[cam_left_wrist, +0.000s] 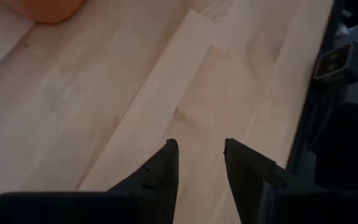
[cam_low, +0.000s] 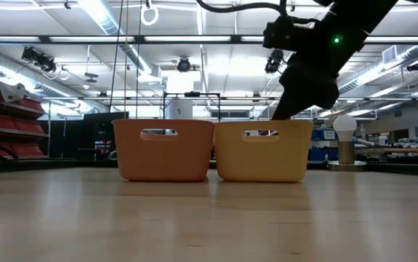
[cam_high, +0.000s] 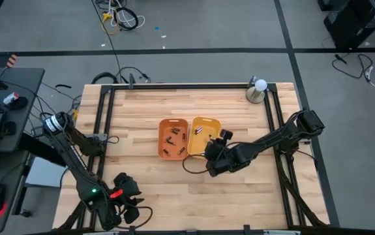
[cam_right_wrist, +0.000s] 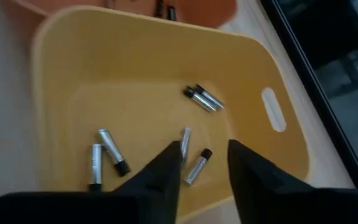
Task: Sort batteries
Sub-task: Put the silver battery into the yellow bin
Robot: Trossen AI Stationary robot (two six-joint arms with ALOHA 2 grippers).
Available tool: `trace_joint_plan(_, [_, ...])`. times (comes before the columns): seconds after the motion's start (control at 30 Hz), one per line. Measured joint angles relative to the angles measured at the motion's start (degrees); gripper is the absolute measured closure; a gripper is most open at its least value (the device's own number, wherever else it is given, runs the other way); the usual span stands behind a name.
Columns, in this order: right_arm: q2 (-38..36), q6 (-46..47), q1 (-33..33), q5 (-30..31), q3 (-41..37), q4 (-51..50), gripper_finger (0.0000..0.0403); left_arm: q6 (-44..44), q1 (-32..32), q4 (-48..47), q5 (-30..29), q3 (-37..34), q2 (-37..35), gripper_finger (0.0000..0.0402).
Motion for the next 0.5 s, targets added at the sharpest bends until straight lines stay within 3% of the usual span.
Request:
trace_joint_plan(0.2, [0.0,-1.4,0.1,0.4,-0.2,2.9,0.0207,0.3,1.5,-1.7,4.4,0.0,0.0,0.0313])
trace_joint_plan(0.4, [0.0,-0.7,1.9,1.1,-0.2,7.0,0.0167,-1.7,-0.4,-0.1,25.6,0.0,1.0,0.0329])
trace_joint_plan(0.5, [0.0,-1.2,3.9,1.3,-0.2,9.8,0.0163,-5.5,-2.9,2.1,27.8,0.0,3.3,0.0322])
